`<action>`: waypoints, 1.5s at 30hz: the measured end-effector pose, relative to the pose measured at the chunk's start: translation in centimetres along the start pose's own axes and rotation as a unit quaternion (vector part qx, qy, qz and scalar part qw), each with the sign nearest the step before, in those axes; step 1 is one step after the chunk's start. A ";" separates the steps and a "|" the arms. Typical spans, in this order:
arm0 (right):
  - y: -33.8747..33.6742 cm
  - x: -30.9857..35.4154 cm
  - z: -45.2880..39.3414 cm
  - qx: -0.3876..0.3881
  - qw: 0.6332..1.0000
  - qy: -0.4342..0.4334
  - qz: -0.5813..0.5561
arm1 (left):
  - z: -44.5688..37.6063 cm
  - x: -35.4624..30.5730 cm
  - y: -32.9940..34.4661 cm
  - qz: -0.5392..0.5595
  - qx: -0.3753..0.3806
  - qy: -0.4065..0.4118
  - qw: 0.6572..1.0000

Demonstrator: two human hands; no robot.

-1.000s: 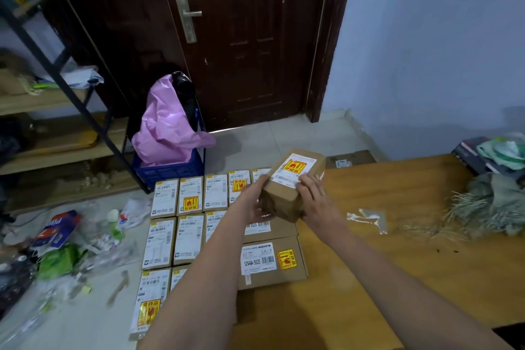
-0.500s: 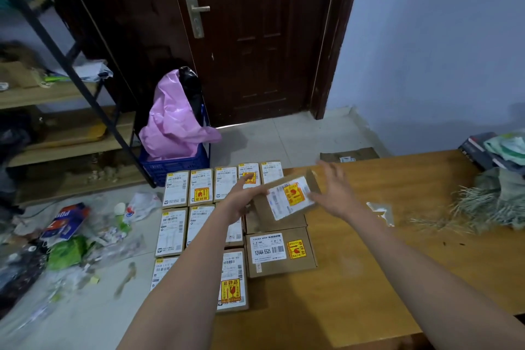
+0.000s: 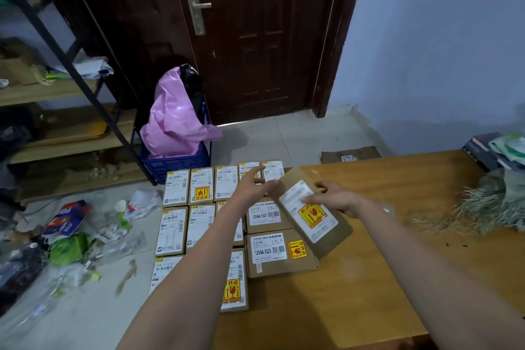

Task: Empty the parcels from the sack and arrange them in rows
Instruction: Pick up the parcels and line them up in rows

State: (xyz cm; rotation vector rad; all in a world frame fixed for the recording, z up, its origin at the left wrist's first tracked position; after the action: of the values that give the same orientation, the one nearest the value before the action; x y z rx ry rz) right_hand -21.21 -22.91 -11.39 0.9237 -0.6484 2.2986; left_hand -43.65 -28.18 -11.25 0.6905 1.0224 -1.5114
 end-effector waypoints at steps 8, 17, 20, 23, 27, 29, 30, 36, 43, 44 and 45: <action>-3.2 -8.7 -0.8 -0.120 0.975 0.084 -0.166 | -1.1 4.8 0.0 -0.098 -0.036 -0.062 0.993; -3.9 -12.9 -4.5 -0.106 0.973 0.125 -0.160 | -3.5 6.9 1.1 -0.307 0.024 -0.090 0.947; -4.5 -14.2 -5.8 -0.101 0.972 0.142 -0.158 | -4.4 7.3 1.4 -0.310 0.022 -0.095 0.946; -5.3 -15.2 -6.8 -0.114 0.971 0.155 -0.144 | -5.2 7.3 1.5 -0.298 0.010 -0.102 0.949; -5.4 -15.4 -7.9 -0.096 0.971 0.159 -0.150 | -6.1 7.0 1.5 -0.293 0.005 -0.100 0.951; -5.4 -15.3 -8.4 -0.095 0.971 0.162 -0.150 | -6.3 6.9 1.6 -0.295 0.002 -0.102 0.950; -5.4 -15.3 -8.7 -0.098 0.970 0.162 -0.150 | -6.4 6.9 1.6 -0.291 0.000 -0.103 0.951; -5.4 -15.3 -9.2 -0.104 0.972 0.164 -0.130 | -6.8 7.4 2.5 -0.290 0.024 -0.116 0.950; -4.7 -15.1 -9.1 -0.107 0.972 0.160 -0.134 | -6.6 8.8 6.0 -0.393 0.147 -0.145 0.896; -4.5 -15.1 -9.2 -0.108 0.973 0.158 -0.133 | -6.7 8.8 6.1 -0.402 0.155 -0.146 0.890; -4.3 -15.0 -9.2 -0.109 0.973 0.158 -0.128 | -6.7 8.9 6.2 -0.414 0.166 -0.149 0.882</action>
State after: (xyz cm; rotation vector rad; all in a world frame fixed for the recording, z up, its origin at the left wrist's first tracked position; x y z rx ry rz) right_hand -13.57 -19.03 -27.40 0.4931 -0.5900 2.0338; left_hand -40.15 -26.34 -23.32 0.2082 0.8582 -2.4943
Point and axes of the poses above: each hand's wrist, its own z-axis away from the middle knuckle, its own y-axis out of the palm, x = y × z, the point moved 5 cm from there along -z, towards the middle knuckle, and after that the axes turned 6 degrees about x, right-handed, at the moved point
